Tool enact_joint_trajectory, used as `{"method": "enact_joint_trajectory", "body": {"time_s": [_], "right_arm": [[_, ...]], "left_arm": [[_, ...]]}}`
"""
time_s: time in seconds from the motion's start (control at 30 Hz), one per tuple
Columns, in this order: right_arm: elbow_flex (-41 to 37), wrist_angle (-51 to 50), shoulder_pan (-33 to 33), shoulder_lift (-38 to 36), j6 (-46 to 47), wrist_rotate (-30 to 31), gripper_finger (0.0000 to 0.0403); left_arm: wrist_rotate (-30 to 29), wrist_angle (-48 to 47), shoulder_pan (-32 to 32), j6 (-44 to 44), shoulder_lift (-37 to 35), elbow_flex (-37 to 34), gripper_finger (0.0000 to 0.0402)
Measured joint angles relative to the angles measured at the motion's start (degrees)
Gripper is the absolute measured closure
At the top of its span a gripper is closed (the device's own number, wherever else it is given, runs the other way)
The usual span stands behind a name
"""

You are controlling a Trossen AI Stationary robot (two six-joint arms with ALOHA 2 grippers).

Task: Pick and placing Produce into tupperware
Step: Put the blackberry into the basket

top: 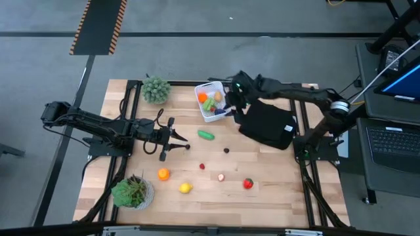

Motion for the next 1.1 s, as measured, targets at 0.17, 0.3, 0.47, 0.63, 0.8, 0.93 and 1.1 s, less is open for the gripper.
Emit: {"method": "enact_joint_trajectory", "body": {"time_s": [0.17, 0.3, 0.47, 0.63, 0.8, 0.93, 1.1], "right_arm": [[-13.13, 13.64, 3.35, -7.62, 5.18, 0.31, 0.0235], [-20.47, 20.06, 6.47, -11.59, 10.89, 2.47, 0.0235], [-26.09, 22.08, 10.79, -12.47, 14.53, 3.24, 0.0235], [-29.20, 23.94, 17.01, -12.38, 19.48, 11.43, 0.0235], [-29.22, 24.22, 23.07, -12.38, 21.11, 19.49, 0.0235], [-29.20, 24.20, 25.49, -12.38, 23.17, 19.61, 0.0235], [-29.19, 25.25, 28.05, -12.38, 26.95, 19.64, 0.0235]], "left_arm": [[-0.01, -0.02, 0.00, -1.38, -0.01, 0.00, 0.0300], [0.01, 0.03, 0.00, -1.52, -0.01, 0.00, 0.0306], [0.01, 0.02, 0.00, -2.10, -0.01, 0.00, 0.0317], [0.01, 0.04, 0.00, -3.09, -0.01, 0.00, 0.0329], [0.01, 0.02, 0.00, -3.11, -0.01, 0.00, 0.0339], [0.00, 0.04, 0.00, -3.13, -0.01, 0.00, 0.0348], [0.00, 0.02, 0.00, -3.22, -0.01, 0.00, 0.0359]]}}
